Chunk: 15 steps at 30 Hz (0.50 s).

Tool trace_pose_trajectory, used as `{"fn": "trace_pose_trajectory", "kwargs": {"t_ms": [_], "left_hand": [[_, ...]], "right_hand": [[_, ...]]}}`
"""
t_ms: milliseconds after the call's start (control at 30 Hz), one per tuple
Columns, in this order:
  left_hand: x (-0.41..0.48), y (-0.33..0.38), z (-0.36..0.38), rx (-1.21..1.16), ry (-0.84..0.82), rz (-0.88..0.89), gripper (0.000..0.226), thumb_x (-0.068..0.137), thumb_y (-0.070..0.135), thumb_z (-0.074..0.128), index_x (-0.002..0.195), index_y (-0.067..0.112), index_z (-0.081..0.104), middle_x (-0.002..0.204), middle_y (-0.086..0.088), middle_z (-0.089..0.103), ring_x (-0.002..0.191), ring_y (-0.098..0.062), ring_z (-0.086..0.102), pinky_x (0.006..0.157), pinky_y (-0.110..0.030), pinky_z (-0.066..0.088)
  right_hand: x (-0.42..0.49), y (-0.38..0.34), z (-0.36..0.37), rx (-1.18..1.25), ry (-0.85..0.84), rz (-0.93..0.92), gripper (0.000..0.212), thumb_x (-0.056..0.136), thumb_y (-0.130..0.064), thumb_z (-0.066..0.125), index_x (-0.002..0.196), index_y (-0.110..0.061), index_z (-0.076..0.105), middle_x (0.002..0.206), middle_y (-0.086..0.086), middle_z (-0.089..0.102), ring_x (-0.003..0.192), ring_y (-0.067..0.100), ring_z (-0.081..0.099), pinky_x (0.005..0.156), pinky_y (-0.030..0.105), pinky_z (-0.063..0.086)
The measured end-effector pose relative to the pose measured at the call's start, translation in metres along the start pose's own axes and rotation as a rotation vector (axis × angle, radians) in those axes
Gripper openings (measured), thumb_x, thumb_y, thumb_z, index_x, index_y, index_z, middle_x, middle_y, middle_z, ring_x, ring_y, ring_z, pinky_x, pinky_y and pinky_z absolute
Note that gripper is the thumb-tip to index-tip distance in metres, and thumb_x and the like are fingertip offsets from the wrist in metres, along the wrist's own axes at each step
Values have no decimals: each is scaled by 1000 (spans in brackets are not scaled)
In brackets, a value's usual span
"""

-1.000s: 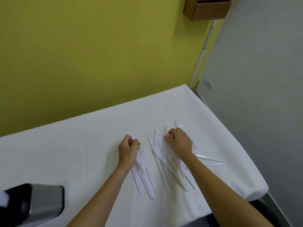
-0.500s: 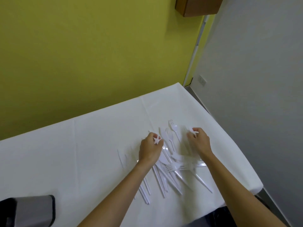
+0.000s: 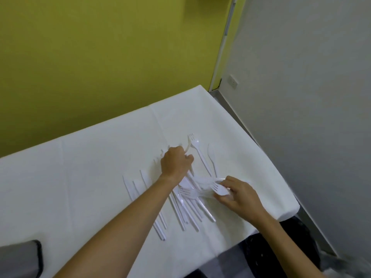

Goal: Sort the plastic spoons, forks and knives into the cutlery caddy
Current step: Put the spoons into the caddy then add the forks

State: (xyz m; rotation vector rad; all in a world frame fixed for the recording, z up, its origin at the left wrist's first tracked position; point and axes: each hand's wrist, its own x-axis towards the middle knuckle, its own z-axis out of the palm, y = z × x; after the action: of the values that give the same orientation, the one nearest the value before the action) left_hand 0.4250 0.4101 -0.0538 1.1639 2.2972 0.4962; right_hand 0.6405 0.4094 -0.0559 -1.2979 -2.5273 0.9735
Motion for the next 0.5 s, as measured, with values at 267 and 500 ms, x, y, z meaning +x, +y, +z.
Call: {"fn": "trace_pose_trajectory", "kwargs": {"t_ms": [267, 500], "left_hand": [[-13, -8, -25, -770, 257, -268, 26, 88, 16, 51, 63, 13, 42, 60, 0, 45, 55, -16, 40, 53, -30, 32], [-25, -41, -49, -963, 351, -425, 29, 81, 23, 48, 56, 13, 58, 68, -9, 65, 58, -18, 50, 58, -27, 40]], "right_hand": [[1, 0, 0, -204, 4, 14, 53, 77, -69, 49, 115, -33, 56, 99, -18, 43, 70, 6, 51, 52, 11, 25], [0, -17, 10, -413, -105, -3, 55, 82, -63, 57, 120, -24, 53, 117, -5, 46, 77, 18, 62, 50, 20, 26]]}}
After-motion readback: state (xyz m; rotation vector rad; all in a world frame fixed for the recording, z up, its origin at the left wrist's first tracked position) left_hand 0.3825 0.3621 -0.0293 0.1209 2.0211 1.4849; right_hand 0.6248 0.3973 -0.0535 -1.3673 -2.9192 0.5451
